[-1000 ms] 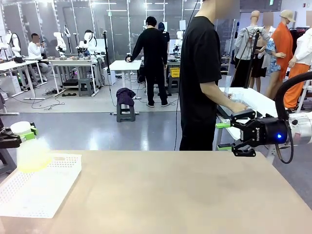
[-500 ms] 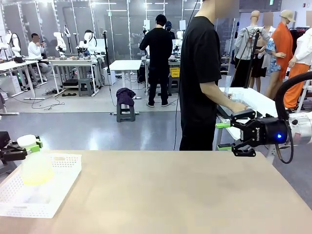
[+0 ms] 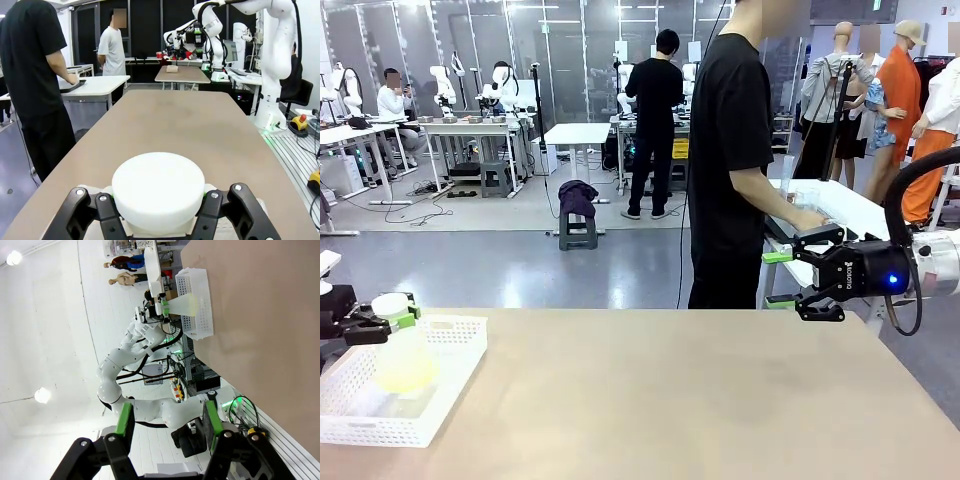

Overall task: Prepare the solutions needed for the experiment.
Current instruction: When the human places the Big flask in the center of the table, pick up the Big flask and place it in the left Organizing basket.

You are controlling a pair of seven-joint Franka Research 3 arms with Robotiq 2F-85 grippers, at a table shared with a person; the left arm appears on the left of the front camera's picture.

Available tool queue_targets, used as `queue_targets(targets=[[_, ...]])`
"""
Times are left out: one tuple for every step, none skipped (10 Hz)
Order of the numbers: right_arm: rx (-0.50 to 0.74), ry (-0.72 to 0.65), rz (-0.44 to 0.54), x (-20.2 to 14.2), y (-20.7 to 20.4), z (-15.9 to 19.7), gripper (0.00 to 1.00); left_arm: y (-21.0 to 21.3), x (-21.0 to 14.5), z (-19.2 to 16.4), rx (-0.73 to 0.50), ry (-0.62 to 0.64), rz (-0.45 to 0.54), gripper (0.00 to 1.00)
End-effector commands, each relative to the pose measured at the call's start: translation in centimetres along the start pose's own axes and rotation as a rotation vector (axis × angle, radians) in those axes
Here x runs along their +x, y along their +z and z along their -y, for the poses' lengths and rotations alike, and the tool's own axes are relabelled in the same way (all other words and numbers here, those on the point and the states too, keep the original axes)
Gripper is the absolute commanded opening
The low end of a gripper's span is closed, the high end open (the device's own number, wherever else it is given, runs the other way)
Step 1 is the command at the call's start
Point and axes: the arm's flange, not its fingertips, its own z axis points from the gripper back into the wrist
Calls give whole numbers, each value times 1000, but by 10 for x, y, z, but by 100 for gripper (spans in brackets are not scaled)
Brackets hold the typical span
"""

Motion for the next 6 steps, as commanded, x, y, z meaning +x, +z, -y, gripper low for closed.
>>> queue_targets(targets=[[5, 2, 0, 0, 0, -1, 70, -1, -5, -7, 14, -19, 13, 0], [5, 2, 0, 0, 0, -1, 70, -5, -10, -9, 1, -16, 23, 0], [5, 2, 0, 0, 0, -1, 70, -9, -13, -9, 2, -14, 15, 0], [5, 2, 0, 0, 0, -1, 70, -12, -16, -9, 7, -20, -6, 0], [5, 2, 0, 0, 0, -1, 70, -16, -22, -11, -2, -22, -8, 0], [5, 2, 0, 0, 0, -1, 70, -17, -23, -8, -8, -12, -4, 0]])
